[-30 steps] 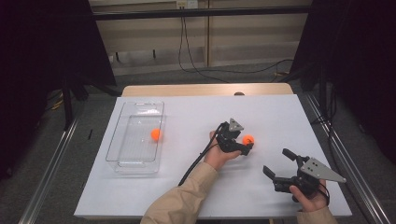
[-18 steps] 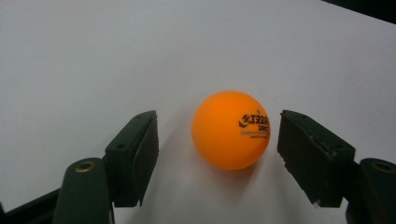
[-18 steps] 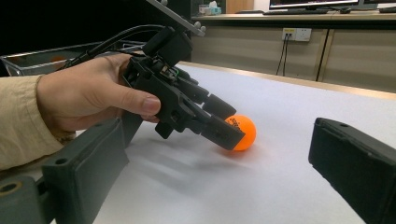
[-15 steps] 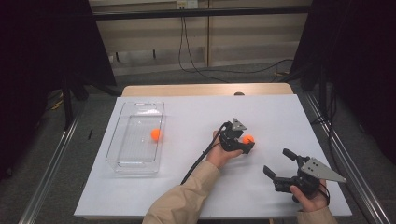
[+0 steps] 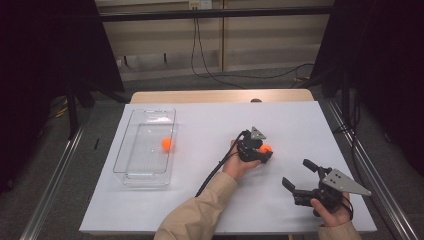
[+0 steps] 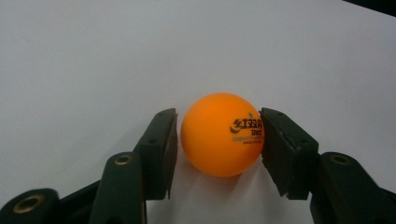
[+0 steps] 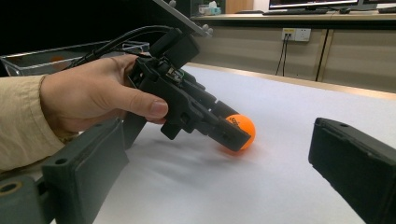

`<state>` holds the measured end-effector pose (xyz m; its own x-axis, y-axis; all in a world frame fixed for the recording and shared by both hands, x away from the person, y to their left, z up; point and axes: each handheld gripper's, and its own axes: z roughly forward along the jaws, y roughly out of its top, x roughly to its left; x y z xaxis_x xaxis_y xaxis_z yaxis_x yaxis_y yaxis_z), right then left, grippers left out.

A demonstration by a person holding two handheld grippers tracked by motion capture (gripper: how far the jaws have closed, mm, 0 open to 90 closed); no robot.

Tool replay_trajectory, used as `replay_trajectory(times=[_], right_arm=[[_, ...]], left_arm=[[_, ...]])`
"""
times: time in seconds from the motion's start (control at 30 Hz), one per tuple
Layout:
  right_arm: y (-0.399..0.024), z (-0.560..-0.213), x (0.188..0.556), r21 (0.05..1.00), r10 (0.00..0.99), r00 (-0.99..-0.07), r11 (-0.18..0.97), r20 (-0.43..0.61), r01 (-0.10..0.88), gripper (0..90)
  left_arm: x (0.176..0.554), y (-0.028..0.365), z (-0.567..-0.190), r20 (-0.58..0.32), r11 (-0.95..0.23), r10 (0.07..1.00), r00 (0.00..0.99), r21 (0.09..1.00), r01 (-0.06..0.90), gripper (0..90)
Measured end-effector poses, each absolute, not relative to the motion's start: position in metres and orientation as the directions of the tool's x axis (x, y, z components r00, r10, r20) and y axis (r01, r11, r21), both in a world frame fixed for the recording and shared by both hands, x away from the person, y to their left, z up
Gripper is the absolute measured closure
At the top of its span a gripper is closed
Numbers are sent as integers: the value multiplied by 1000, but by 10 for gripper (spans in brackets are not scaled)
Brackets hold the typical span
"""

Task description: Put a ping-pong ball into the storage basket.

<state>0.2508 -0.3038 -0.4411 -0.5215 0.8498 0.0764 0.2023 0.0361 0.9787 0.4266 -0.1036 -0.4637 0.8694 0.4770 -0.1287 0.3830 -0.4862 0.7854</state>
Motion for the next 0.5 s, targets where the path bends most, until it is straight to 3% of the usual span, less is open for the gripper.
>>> replay_trajectory(times=[0.5], right_arm=[[-304,-441,251,979,849,-522,37,74,200,38]], left_arm=[[426,-98,-458,-157,-482,469,869,780,400,510]])
